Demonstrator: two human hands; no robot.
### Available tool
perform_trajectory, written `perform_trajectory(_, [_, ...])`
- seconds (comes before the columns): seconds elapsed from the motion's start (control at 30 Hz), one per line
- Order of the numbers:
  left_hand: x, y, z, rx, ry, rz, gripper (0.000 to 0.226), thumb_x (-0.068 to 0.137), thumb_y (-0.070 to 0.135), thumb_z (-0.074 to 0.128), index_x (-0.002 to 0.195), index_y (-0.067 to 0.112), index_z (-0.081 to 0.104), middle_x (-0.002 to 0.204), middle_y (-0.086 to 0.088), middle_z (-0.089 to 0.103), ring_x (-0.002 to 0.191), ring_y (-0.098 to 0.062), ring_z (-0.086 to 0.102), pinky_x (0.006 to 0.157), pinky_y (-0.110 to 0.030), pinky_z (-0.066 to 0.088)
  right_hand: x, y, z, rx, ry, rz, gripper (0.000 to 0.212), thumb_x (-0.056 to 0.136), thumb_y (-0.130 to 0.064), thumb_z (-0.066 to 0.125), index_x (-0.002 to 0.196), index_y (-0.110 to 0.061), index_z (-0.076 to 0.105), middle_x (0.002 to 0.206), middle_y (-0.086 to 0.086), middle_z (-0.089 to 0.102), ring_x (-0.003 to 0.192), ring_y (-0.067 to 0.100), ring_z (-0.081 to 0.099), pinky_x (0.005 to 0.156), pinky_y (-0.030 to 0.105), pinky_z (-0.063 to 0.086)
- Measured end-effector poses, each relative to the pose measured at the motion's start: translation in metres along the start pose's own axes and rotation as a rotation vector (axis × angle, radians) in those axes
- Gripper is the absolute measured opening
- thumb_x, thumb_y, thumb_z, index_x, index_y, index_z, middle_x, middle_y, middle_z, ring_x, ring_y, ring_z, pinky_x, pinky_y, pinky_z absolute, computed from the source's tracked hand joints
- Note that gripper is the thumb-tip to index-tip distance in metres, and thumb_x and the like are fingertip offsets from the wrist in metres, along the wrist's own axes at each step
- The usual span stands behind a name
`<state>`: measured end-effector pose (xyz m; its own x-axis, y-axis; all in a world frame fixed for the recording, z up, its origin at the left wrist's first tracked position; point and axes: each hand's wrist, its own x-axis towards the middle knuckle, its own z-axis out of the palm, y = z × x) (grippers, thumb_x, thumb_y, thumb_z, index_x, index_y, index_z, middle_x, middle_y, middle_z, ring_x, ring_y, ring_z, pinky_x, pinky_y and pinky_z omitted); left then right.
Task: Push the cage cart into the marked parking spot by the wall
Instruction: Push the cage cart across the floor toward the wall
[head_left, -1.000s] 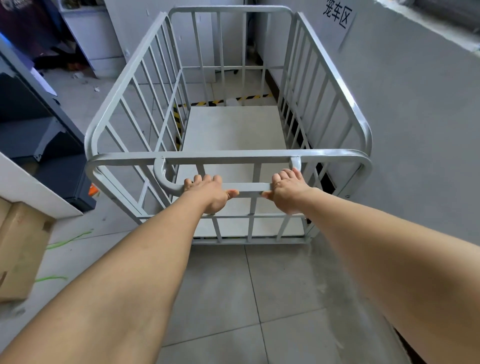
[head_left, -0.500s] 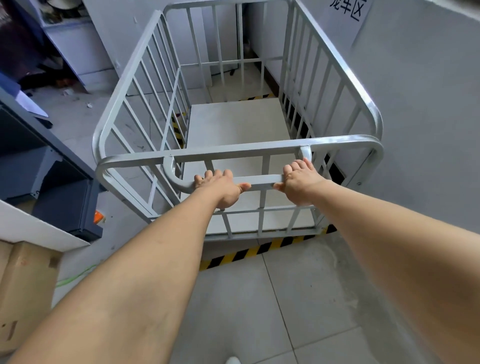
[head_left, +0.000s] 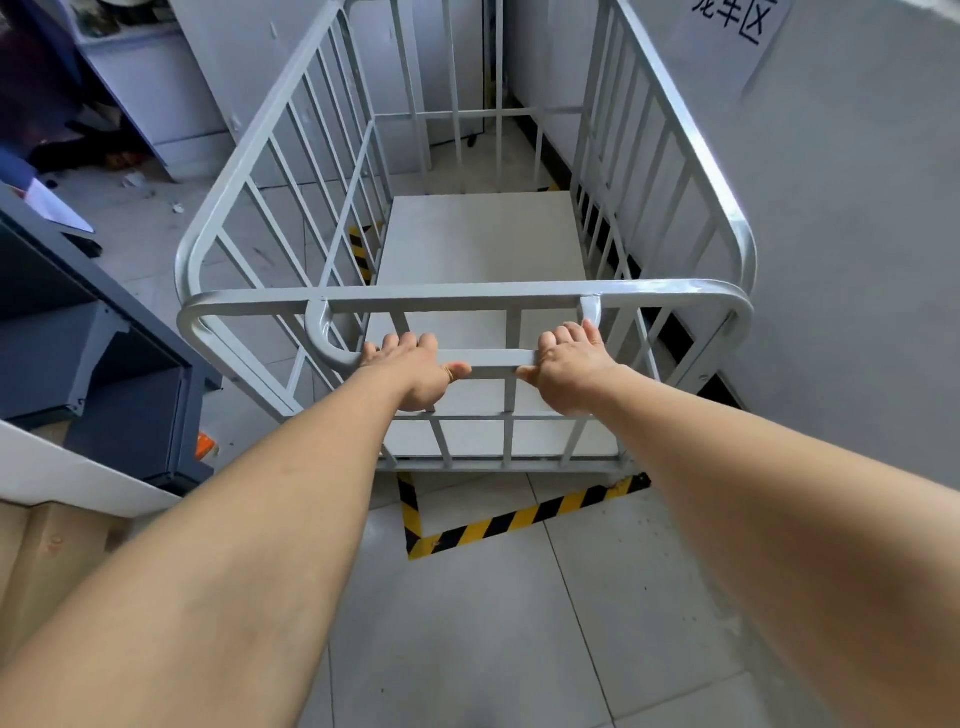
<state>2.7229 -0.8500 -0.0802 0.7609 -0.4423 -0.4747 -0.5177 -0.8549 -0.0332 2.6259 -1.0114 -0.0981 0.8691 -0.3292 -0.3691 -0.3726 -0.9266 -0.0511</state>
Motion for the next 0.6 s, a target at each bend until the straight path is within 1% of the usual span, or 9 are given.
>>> perform_trajectory(0.27, [0.011,-0.026,-0.003,-0.002,0.011,0.011,0.068,0.098,0.058,0.023,0.145,0.01,0.028,0.153,-0.016,0.029,0.141,-0.033,0.024,0.116,-0.053,0.017,0.013,-0.024,-0.002,0.006,0.006,0.004,0.061,0.099,-0.052,0.024,0.139,-0.007,0.037,0.145,0.014,0.039,0.143,0.03,0.023,0.123,0.044,0.001])
perform_trajectory(0.47, [0.009,-0.034,-0.005,0.005,0.005,0.012,0.068,0.098,0.057,0.022,0.147,0.01,0.027,0.153,-0.016,0.028,0.141,-0.033,0.025,0.115,-0.05,0.019,0.012,-0.032,-0.004,0.007,0.016,-0.011,0.067,0.096,-0.058,0.028,0.141,-0.008,0.036,0.144,0.013,0.04,0.142,0.03,0.026,0.122,0.044,0.001])
perform_trajectory(0.6, [0.01,-0.031,-0.01,-0.02,-0.017,-0.007,0.068,0.099,0.054,0.029,0.149,0.009,0.026,0.155,-0.016,0.027,0.143,-0.033,0.023,0.117,-0.047,0.019,0.011,-0.034,-0.008,0.001,0.002,-0.031,0.069,0.095,-0.059,0.033,0.142,-0.009,0.037,0.143,0.012,0.043,0.14,0.03,0.029,0.121,0.044,0.003])
